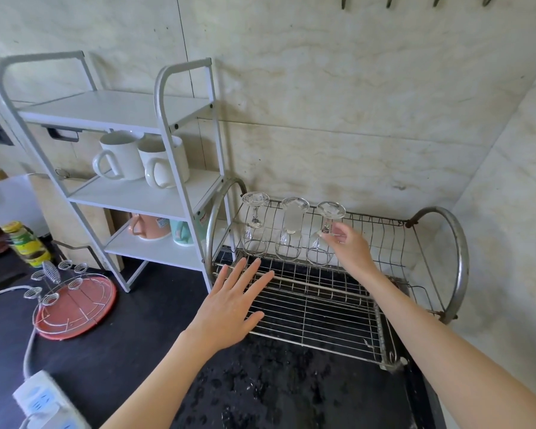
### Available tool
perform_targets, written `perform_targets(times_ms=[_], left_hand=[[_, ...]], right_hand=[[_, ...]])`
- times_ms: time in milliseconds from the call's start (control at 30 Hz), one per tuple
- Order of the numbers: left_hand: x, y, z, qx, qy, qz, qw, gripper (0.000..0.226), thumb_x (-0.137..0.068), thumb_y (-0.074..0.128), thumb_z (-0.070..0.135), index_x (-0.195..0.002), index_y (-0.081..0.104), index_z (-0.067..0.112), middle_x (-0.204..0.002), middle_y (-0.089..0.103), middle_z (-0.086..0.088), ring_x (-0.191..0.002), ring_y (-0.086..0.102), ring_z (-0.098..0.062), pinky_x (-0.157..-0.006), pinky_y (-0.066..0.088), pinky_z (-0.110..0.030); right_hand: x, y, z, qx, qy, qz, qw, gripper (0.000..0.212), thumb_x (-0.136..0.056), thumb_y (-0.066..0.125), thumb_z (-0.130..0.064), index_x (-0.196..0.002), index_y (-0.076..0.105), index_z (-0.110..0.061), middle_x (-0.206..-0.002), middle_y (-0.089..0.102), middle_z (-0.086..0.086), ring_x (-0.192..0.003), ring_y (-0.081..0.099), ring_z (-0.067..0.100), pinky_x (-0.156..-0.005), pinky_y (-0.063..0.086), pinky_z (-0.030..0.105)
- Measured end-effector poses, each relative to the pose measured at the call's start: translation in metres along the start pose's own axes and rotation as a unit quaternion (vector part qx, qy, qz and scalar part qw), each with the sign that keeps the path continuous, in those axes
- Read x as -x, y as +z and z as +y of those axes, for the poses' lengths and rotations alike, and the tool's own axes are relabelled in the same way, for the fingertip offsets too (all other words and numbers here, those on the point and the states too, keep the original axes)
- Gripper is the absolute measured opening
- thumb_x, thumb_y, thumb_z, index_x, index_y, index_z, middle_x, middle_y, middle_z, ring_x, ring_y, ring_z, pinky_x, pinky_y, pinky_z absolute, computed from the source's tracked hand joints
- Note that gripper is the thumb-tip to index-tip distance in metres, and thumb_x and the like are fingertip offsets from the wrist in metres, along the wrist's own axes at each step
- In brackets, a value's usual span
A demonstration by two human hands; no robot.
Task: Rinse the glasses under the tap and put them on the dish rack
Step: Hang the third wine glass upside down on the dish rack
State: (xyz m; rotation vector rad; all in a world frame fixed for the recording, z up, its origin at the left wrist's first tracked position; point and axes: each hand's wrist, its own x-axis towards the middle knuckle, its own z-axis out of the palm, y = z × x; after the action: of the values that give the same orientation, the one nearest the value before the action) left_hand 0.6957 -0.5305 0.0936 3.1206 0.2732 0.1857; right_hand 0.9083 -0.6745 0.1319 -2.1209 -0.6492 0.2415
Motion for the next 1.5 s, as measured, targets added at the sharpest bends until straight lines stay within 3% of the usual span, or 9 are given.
perform_targets(times_ms=[167,367,500,600,667,900,1133,1400,1500], left_hand=[[0.037,-0.027,0.007,0.005,-0.009,-0.029,1.000,0.068,-0.095,0.033,0.051,-0.145,-0.011,0.037,-0.150,-0.022,0.004,-0.135,-0.027,-0.020,-0.108,-0.018,-0.036],[0.062,-0.022,0.028,0.035,-0.043,0.000,0.998,0.073,-0.073,-0.002,0.066,-0.140,-0.019,0.039,-0.156,-0.015,0.002,-0.142,-0.020,-0.022,-0.112,-0.013,-0.037],[0.145,-0.020,0.026,0.041,-0.063,0.000,0.997,0.075,-0.078,0.003,0.066,-0.146,-0.005,0.036,-0.155,-0.011,0.003,-0.139,-0.020,-0.021,-0.113,-0.008,-0.040],[0.215,-0.021,0.021,0.011,-0.093,0.009,0.996,0.069,-0.085,0.020,0.061,-0.147,0.016,0.030,-0.155,0.016,-0.004,-0.142,0.011,-0.029,-0.111,0.015,-0.048],[0.263,-0.020,0.018,0.012,-0.113,0.024,0.993,0.065,-0.086,0.030,0.057,-0.143,0.029,0.026,-0.148,0.036,-0.008,-0.136,0.033,-0.033,-0.104,0.031,-0.051],[0.431,-0.022,-0.004,0.000,-0.233,-0.005,0.972,0.064,-0.085,0.032,0.056,-0.139,0.038,0.025,-0.143,0.043,-0.010,-0.130,0.042,-0.035,-0.100,0.033,-0.051],[0.547,-0.033,-0.063,0.033,-0.393,0.002,0.919,0.064,-0.082,0.035,0.054,-0.139,0.036,0.024,-0.141,0.046,-0.012,-0.127,0.044,-0.038,-0.093,0.043,-0.056],[0.619,-0.033,-0.170,0.036,-0.510,0.023,0.859,0.065,-0.085,0.033,0.056,-0.143,0.030,0.027,-0.149,0.034,-0.009,-0.137,0.024,-0.035,-0.102,0.030,-0.056],[0.633,-0.040,-0.225,0.030,-0.550,0.023,0.834,0.068,-0.085,0.028,0.059,-0.146,0.024,0.029,-0.154,0.022,-0.007,-0.141,0.011,-0.032,-0.110,0.018,-0.053]], right_hand=[[0.076,0.001,-0.022,0.099,-0.049,0.009,0.994,0.055,-0.095,0.048,-0.037,-0.141,0.036,-0.010,-0.145,0.041,0.006,-0.132,0.040,0.018,-0.108,0.031,0.032],[0.137,0.006,-0.030,0.189,-0.130,0.001,0.973,0.060,-0.095,0.043,-0.045,-0.146,0.027,-0.020,-0.153,0.027,-0.003,-0.141,0.022,0.011,-0.111,0.015,0.023],[0.218,0.043,-0.045,0.257,-0.178,-0.048,0.949,0.063,-0.095,0.037,-0.050,-0.149,0.018,-0.024,-0.157,0.014,-0.006,-0.144,0.011,0.010,-0.115,0.000,0.025],[0.274,0.077,-0.055,0.290,-0.228,-0.082,0.926,0.069,-0.091,0.025,-0.060,-0.149,0.019,-0.022,-0.157,0.016,-0.003,-0.145,0.012,0.013,-0.113,-0.006,0.029],[0.310,0.101,-0.062,0.287,-0.258,-0.092,0.918,0.075,-0.089,0.013,-0.065,-0.147,0.027,-0.020,-0.154,0.025,0.000,-0.143,0.022,0.017,-0.114,0.002,0.033],[0.412,0.186,-0.114,0.263,-0.352,-0.170,0.882,0.067,-0.095,0.016,-0.061,-0.137,0.043,-0.017,-0.142,0.046,0.006,-0.130,0.046,0.023,-0.105,0.032,0.049],[0.442,0.297,-0.193,0.227,-0.435,-0.264,0.830,0.074,-0.092,0.015,-0.064,-0.135,0.049,-0.013,-0.140,0.049,0.008,-0.129,0.046,0.025,-0.107,0.029,0.048],[0.434,0.437,-0.286,0.186,-0.490,-0.334,0.783,0.069,-0.088,0.029,-0.060,-0.141,0.041,-0.018,-0.148,0.039,0.006,-0.138,0.034,0.024,-0.113,0.013,0.043],[0.414,0.489,-0.329,0.177,-0.523,-0.345,0.759,0.074,-0.085,0.022,-0.062,-0.145,0.032,-0.021,-0.153,0.029,0.003,-0.142,0.024,0.020,-0.114,0.003,0.036]])
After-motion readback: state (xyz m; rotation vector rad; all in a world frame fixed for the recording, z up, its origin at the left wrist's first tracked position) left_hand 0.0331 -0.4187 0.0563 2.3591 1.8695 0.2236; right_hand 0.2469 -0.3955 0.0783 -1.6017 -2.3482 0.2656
